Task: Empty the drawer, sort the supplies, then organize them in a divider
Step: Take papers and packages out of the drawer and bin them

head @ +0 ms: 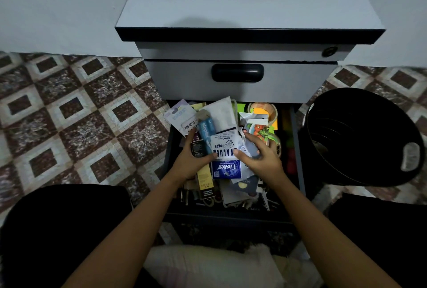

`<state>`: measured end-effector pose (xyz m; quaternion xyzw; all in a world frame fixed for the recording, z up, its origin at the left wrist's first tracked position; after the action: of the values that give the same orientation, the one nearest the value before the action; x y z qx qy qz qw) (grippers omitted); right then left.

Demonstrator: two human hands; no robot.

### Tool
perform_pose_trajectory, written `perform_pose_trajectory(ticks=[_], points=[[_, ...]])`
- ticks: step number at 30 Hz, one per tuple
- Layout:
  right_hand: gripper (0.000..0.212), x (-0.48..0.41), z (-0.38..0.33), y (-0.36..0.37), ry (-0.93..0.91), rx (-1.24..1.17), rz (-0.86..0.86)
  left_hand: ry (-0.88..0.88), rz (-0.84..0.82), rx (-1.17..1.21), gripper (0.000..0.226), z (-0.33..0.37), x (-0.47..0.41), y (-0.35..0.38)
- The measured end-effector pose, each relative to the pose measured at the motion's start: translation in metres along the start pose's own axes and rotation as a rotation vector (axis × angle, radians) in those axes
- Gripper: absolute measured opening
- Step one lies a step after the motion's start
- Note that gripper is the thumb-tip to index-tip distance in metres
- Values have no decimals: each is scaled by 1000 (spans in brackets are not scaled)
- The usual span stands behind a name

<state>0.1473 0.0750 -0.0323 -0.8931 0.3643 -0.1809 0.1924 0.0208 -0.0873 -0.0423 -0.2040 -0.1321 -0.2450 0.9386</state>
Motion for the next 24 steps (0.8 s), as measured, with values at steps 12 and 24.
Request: perform_pose_trajectory(ticks=[12,24], points=[[55,0,8,3,5,-194,-34,39,30,76,89,8,10,4],[72,8,8,-4,-115,-173,-15,85,3,119,94,12,18,5]])
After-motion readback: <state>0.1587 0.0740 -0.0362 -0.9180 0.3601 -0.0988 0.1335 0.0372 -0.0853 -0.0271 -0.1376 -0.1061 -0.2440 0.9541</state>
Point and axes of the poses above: each hand's wrist, its own x-axis away from the middle knuckle, its own y-axis out of the palm, z = x × y, the point moved 2 cm from there along -x, towards the middle knuckle, and after that the axes turned 10 degrees about z, right-handed, at the moved point
